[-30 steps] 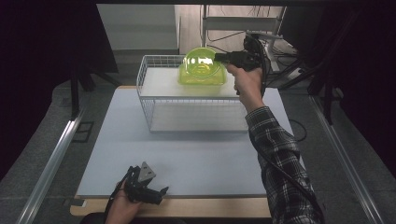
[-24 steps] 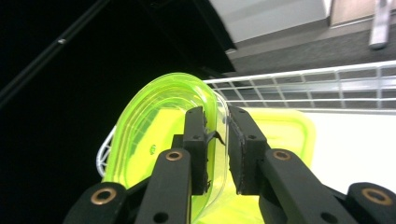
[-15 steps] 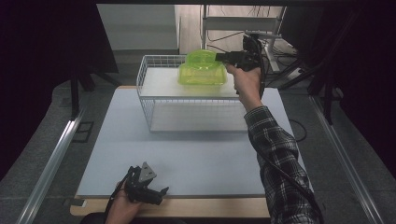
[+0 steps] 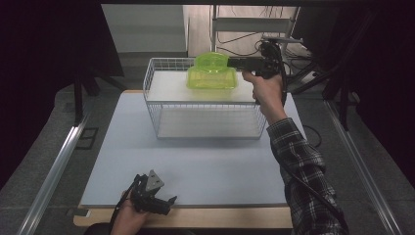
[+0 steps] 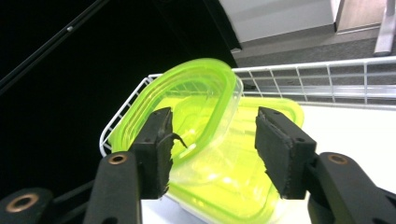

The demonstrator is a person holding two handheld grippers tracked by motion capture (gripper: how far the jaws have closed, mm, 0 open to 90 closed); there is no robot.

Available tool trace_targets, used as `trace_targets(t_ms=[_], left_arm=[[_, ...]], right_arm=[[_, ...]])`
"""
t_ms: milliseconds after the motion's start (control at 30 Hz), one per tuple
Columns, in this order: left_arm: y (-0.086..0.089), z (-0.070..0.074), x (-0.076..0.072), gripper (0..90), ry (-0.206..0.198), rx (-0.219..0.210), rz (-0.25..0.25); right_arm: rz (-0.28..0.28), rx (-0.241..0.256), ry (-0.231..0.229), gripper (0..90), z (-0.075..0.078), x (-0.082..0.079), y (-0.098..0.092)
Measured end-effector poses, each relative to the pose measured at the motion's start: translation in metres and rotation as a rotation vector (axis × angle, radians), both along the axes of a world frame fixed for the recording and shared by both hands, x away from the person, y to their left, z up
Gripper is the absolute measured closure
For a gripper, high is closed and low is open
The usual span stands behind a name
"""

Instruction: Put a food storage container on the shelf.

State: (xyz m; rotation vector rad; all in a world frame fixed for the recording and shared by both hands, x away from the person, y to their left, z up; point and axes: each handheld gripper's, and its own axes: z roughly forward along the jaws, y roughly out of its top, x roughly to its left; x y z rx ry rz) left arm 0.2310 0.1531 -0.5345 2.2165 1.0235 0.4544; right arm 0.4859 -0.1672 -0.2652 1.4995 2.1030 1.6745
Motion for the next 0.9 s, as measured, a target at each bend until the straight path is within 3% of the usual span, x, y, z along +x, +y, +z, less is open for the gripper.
trace_targets(t_ms=[333,900], left_arm=[[0.000,0.000,0.000,0.9,0.000,0.001,0.001],[-0.001,0.000,0.000,0.9,0.002,0.002,0.000]], right_arm=[[0.043,-0.005,-0.009,39.4,-0.006,-0.013,-0.012],[0.111,-0.067,-0.023,30.8,-0.026,-0.026,-0.016]])
